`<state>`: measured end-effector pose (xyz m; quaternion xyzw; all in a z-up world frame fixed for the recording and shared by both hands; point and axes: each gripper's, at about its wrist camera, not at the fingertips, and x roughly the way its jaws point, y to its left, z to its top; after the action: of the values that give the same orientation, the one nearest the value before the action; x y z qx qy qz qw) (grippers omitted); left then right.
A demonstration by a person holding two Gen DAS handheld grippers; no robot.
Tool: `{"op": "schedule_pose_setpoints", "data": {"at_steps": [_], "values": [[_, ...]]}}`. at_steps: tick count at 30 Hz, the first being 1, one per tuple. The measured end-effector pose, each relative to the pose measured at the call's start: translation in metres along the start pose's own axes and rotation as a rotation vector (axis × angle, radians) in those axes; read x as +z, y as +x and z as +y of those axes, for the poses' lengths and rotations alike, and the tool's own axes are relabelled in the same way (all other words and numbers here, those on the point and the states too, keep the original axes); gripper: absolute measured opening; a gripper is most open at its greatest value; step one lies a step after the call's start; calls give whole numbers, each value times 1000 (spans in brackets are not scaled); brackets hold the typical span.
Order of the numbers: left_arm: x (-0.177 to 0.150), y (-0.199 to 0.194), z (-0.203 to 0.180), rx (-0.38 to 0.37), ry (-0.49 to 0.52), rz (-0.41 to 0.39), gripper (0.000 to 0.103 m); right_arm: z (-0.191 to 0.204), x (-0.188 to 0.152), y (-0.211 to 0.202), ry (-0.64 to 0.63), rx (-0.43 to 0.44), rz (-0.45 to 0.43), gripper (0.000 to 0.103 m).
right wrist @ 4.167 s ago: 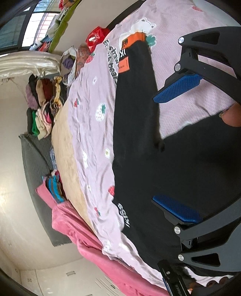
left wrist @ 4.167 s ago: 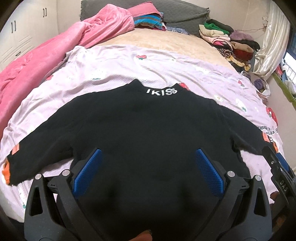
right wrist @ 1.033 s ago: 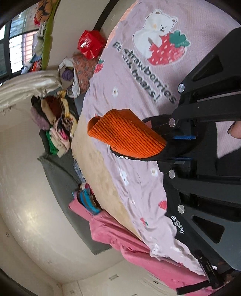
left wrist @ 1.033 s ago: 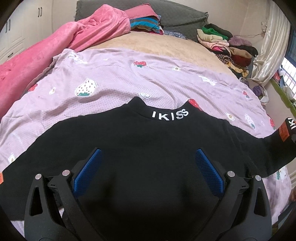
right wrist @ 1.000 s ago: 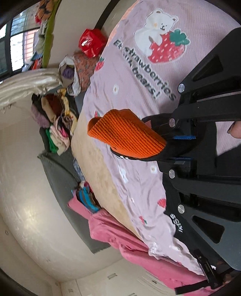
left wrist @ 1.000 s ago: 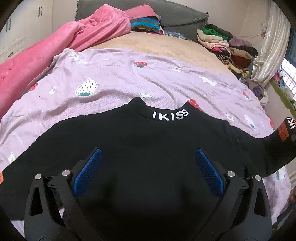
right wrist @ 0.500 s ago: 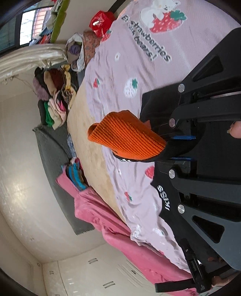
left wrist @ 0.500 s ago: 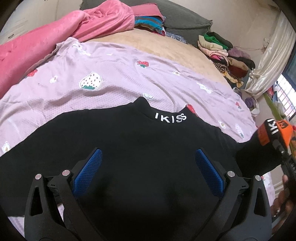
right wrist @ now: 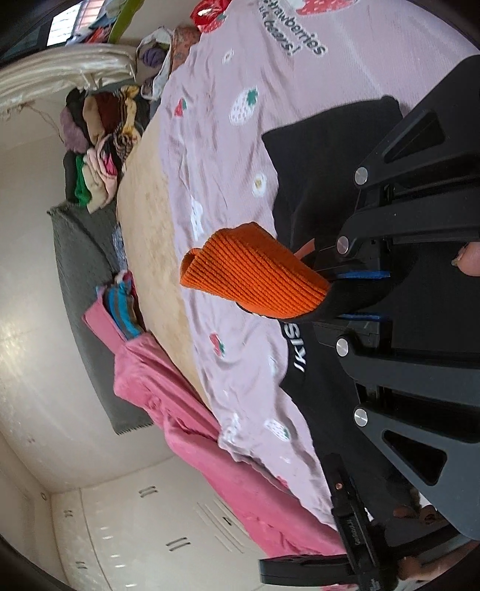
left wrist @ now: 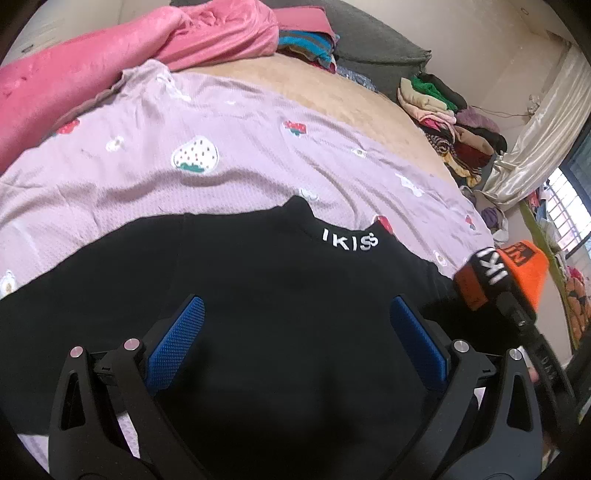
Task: Fold small clothes
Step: 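Carry the cuff across the shirt body toward the left gripper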
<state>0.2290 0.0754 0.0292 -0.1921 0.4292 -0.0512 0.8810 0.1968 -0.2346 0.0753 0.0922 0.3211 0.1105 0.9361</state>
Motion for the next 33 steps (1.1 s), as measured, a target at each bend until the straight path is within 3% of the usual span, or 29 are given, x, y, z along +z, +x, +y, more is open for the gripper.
{"op": "schedule_pose_setpoints", "data": {"at_steps": [12, 14, 19, 27, 30, 32, 33], "values": [[-11, 28, 8, -124, -69, 128, 94, 34, -31, 43, -61, 82, 138, 15], [-11, 30, 9, -127, -74, 130, 94, 38, -37, 48, -71, 95, 159, 20], [-13, 34, 15, -166, -113, 142, 94, 50, -51, 51, -80, 174, 210, 48], [-20, 43, 2, -219, -78, 179, 91, 43, -53, 23, -42, 238, 201, 63], [-25, 52, -6, -218, -40, 211, 83, 27, -53, 11, -21, 184, 175, 65], [-30, 59, -11, -218, -28, 231, 68, 14, -55, 5, 6, 142, 167, 65], [-32, 62, -12, -217, -23, 239, 66, 7, -55, 1, 19, 122, 162, 65]]}}
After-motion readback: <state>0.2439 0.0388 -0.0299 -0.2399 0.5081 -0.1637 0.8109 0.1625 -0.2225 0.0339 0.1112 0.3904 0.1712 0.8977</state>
